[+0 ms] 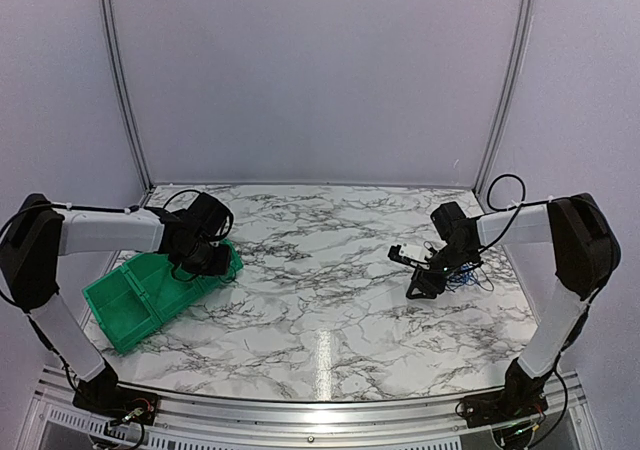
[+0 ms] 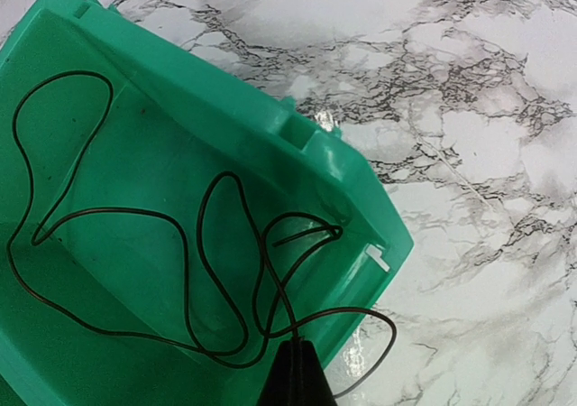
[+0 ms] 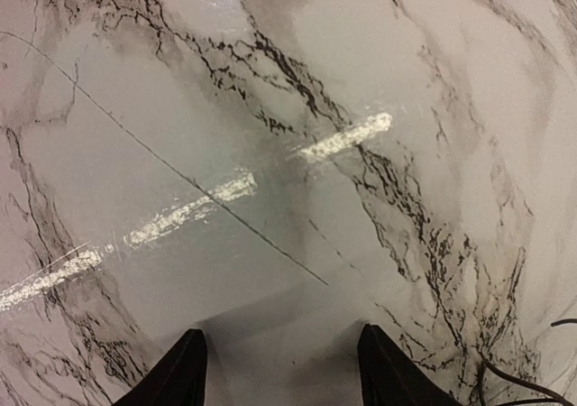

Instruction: Untangle the cables

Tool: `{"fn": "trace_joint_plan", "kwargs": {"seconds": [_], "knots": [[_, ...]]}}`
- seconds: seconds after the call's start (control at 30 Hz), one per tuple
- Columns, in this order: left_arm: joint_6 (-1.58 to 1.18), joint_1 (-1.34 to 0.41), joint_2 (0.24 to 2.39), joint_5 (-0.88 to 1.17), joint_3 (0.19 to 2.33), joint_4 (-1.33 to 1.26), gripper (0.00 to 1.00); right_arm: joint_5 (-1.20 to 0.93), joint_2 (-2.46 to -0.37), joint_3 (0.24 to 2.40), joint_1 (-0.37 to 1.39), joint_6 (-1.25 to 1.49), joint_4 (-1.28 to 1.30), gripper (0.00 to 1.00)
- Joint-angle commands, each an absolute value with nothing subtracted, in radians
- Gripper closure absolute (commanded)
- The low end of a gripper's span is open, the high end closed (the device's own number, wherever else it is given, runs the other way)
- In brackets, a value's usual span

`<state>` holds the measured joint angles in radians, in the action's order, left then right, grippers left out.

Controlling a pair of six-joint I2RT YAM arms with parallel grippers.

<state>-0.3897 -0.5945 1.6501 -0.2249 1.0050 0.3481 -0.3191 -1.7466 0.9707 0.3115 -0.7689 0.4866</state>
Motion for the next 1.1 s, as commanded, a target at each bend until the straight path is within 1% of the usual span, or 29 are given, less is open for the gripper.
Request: {"fn": "trace_joint_plan", "kwargs": {"seconds": [0.0, 0.1, 0.23, 0.53, 0.67, 0.8, 0.97, 1.0, 1.07], "knots": [[-0.403, -0.594, 1.591, -0.201, 1.047, 0.406, 1.0, -0.265, -1.796, 0.947, 0.327, -0.77, 0.535, 0.42], [-0.393, -0.586, 1.574, -0.242, 1.05, 0.413, 1.0, -0.265, -1.797, 0.949, 0.326, -0.772, 0.535, 0.42], [-0.384, -0.577, 1.612, -0.265, 1.062, 0.419, 1.0, -0.265, -1.798, 0.95, 0.326, -0.772, 0.537, 0.42], [-0.359, -0.571, 1.735, -0.493, 1.11, 0.418, 1.0, -0.261, -1.789, 0.945, 0.327, -0.772, 0.535, 0.43], [-0.348, -0.571, 1.802, -0.557, 1.141, 0.417, 1.0, -0.261, -1.785, 0.944, 0.327, -0.77, 0.534, 0.43], [-0.355, -0.571, 1.831, -0.569, 1.141, 0.413, 1.0, -0.285, -1.772, 0.944, 0.327, -0.766, 0.534, 0.43], [-0.346, -0.568, 1.805, -0.55, 1.127, 0.423, 1.0, -0.351, -1.739, 0.964, 0.326, -0.738, 0.536, 0.44], [-0.351, -0.568, 1.781, -0.539, 1.126, 0.436, 0.97, -0.376, -1.72, 0.975, 0.321, -0.727, 0.542, 0.44], [-0.354, -0.568, 1.716, -0.518, 1.12, 0.455, 0.79, -0.445, -1.672, 1.008, 0.308, -0.707, 0.565, 0.44]]}}
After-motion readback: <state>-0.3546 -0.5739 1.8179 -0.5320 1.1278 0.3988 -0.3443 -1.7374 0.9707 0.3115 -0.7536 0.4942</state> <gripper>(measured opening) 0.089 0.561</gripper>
